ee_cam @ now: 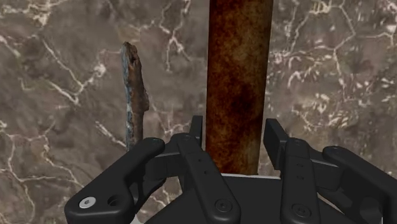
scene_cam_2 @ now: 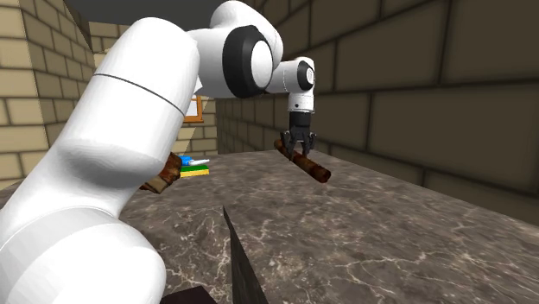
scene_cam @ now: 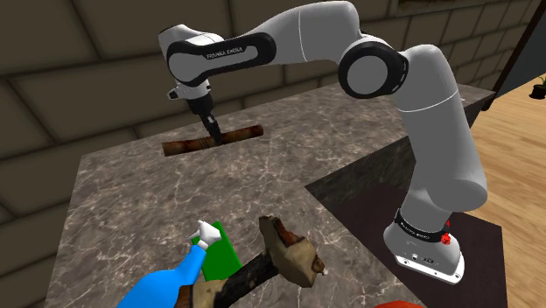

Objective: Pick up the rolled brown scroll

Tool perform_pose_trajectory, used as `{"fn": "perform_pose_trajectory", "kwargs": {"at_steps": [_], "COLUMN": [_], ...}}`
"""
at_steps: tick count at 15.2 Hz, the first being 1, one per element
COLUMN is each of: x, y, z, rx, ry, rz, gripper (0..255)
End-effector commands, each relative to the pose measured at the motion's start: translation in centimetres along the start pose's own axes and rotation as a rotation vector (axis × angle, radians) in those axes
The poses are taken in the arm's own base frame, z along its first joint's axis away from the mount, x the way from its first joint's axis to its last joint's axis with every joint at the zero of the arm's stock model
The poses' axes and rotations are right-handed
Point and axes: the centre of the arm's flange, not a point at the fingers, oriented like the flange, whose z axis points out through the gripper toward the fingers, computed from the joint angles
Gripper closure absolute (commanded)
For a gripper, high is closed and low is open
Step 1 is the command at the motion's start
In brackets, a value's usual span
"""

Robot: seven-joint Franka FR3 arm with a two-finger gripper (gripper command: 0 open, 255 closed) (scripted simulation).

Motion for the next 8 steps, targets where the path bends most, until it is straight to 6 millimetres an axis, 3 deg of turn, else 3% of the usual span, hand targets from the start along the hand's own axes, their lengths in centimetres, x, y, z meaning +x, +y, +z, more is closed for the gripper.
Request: {"fn": "perform_pose_trajectory", "kwargs": {"at_steps": [1,6,8], "x": [0.0,-0.3,-0.3], "y": [-0.1,-0.4,-0.4], "z": [-1.1,-3.7,-3.8], "rx": [0.000,0.000,0.000], "ry": [0.000,0.000,0.000], "rz": [0.000,0.000,0.000], "gripper": [255,255,255]}}
